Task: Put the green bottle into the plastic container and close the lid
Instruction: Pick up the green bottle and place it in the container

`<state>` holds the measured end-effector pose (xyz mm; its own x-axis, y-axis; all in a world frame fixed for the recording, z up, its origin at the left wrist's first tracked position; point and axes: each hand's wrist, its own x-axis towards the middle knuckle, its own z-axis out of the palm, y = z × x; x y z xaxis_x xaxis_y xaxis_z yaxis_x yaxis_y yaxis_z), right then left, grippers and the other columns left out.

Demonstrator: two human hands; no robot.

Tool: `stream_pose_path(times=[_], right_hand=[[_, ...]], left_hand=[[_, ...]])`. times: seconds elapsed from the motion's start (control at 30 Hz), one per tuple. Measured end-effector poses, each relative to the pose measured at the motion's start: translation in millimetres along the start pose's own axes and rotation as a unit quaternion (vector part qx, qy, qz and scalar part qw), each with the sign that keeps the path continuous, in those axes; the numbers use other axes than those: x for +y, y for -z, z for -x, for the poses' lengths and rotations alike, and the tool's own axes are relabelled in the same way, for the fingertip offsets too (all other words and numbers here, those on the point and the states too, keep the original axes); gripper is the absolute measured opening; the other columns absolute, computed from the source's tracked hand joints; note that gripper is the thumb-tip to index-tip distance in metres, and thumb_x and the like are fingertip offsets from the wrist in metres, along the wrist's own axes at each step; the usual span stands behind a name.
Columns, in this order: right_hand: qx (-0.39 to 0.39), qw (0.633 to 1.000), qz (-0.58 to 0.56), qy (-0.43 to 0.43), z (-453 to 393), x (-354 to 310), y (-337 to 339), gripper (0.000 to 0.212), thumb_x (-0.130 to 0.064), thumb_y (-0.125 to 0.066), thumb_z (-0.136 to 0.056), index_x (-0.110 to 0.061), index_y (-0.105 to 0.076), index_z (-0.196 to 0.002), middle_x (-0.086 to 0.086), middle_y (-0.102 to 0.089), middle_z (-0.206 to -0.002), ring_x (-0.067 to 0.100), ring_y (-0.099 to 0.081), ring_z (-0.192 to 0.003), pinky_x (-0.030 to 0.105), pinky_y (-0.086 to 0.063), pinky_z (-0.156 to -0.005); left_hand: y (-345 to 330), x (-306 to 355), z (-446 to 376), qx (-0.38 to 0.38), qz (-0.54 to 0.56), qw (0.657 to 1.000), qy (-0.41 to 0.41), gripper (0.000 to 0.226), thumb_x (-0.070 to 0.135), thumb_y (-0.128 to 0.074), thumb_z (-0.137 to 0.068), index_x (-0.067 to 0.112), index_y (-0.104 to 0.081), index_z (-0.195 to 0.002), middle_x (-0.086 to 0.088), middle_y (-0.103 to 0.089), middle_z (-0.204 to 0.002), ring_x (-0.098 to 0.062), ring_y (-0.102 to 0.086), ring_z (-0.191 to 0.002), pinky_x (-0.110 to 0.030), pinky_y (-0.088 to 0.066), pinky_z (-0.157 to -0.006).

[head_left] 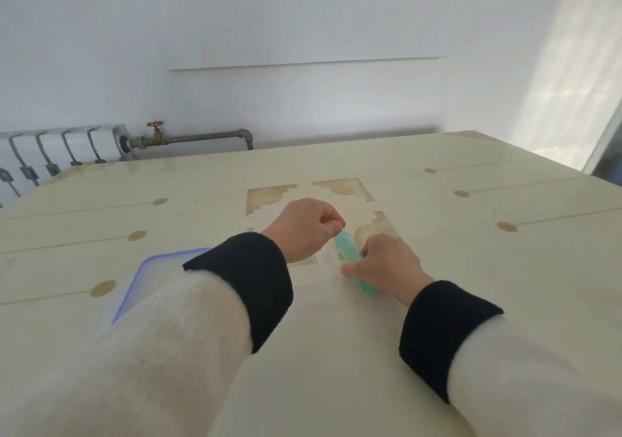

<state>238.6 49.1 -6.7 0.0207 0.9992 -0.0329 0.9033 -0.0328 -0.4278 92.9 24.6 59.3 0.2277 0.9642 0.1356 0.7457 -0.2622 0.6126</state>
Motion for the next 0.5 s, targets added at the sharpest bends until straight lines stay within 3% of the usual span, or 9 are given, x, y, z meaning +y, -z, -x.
stream_pose_path(times=[0.2,0.33,0.5], right_hand=[[0.042,0.998,-0.039,0.02,3,1,0,0.027,-0.044,-0.062,-0.066,-0.019,-0.051,-0.065,-0.004,-0.052,-0.062,0.012,-0.048,-0.055,0.026,-0.031,-0.046],[0.104,0.989,-0.095,0.05,11,-6,8,0.027,-0.045,-0.06,-0.065,-0.022,-0.058,-0.08,-0.01,-0.055,-0.066,0.006,-0.05,-0.059,0.025,-0.032,-0.047],[0.153,0.97,-0.16,0.097,24,-21,24,0.026,-0.045,-0.061,-0.063,-0.027,-0.057,-0.082,-0.011,-0.053,-0.06,0.005,-0.05,-0.057,0.025,-0.033,-0.048]], left_hand=[[1,-4,2,0.007,0.013,1.0,0.028,0.021,0.018,-0.049,-0.09,0.017,-0.066,-0.1,0.004,-0.062,-0.096,-0.01,-0.056,-0.084,-0.012,-0.039,-0.065],[7,-11,4,0.07,0.13,0.984,0.098,0.024,0.005,-0.043,-0.089,0.016,-0.063,-0.098,0.001,-0.063,-0.097,-0.012,-0.057,-0.084,-0.021,-0.046,-0.065],[21,-17,9,0.149,0.272,0.939,0.149,0.021,0.006,-0.044,-0.09,0.012,-0.06,-0.103,-0.002,-0.063,-0.095,-0.013,-0.056,-0.079,-0.024,-0.049,-0.064]])
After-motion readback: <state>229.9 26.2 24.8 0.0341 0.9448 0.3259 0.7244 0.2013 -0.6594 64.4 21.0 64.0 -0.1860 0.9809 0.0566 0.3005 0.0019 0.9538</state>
